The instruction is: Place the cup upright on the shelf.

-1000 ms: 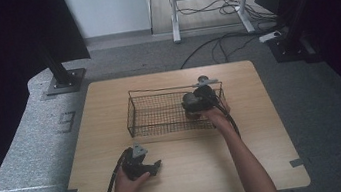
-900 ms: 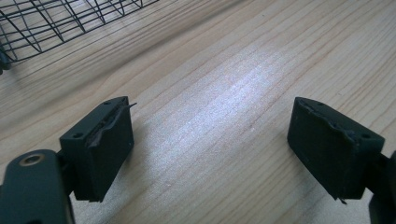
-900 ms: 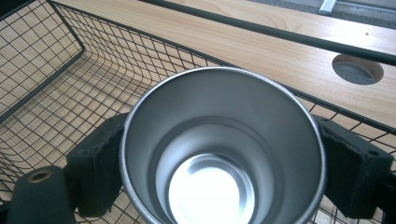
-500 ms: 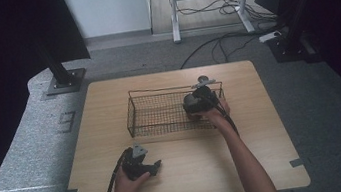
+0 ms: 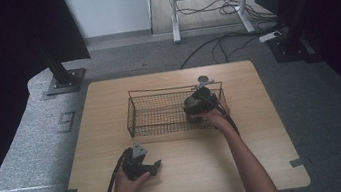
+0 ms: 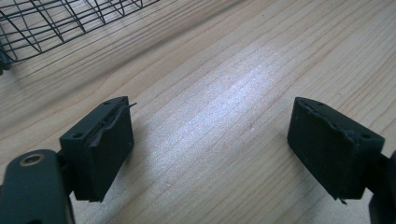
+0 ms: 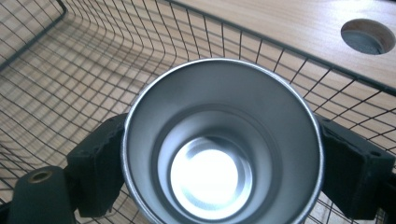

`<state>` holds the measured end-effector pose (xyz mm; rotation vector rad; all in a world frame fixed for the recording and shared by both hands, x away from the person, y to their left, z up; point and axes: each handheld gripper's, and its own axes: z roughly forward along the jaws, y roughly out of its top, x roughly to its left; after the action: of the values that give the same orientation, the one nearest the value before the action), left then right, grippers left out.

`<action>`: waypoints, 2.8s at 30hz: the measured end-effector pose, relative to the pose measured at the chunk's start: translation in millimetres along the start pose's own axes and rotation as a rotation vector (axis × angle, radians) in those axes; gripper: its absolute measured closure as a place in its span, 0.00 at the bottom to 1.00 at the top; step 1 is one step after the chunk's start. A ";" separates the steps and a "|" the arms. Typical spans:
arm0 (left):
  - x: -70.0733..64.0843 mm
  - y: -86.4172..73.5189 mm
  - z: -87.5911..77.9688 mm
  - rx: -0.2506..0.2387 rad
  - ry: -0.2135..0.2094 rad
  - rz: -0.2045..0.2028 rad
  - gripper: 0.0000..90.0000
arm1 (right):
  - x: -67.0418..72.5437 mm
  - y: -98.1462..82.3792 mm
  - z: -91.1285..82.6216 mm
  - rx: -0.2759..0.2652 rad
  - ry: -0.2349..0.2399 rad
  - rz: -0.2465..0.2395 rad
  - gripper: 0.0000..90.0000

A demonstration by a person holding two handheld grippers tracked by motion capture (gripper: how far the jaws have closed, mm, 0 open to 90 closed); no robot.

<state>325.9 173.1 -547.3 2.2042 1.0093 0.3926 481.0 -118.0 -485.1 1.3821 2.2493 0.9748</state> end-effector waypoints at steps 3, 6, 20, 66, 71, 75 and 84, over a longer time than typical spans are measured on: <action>0.0 0.0 0.0 0.000 0.000 0.000 0.16 | 1.1 -0.9 0.2 0.005 -0.007 -0.015 0.14; -0.1 0.0 0.0 0.000 0.000 0.000 0.16 | 2.6 -1.4 -0.2 0.010 -0.021 -0.025 0.14; -0.1 0.0 0.0 0.000 0.000 0.000 0.16 | 8.1 1.8 -15.1 -0.085 -0.022 -0.015 0.04; 0.1 0.0 -0.2 0.002 0.000 0.002 0.16 | -5.2 -103.8 -121.9 -0.385 0.102 0.003 0.18; 0.1 0.0 -0.1 0.002 0.000 0.002 0.16 | -3.1 -128.4 -124.7 -0.372 0.096 0.000 0.18; 0.1 0.0 -0.1 0.001 0.000 0.001 0.16 | -2.1 -150.1 -122.6 -0.349 0.098 0.002 0.19; 0.1 0.0 -0.1 0.001 0.000 0.001 0.16 | 1.1 -179.8 -111.0 -0.278 0.113 -0.005 0.19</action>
<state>325.9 173.2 -547.2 2.2059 1.0082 0.3931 297.7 -212.7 -531.2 1.2273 2.0930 1.3365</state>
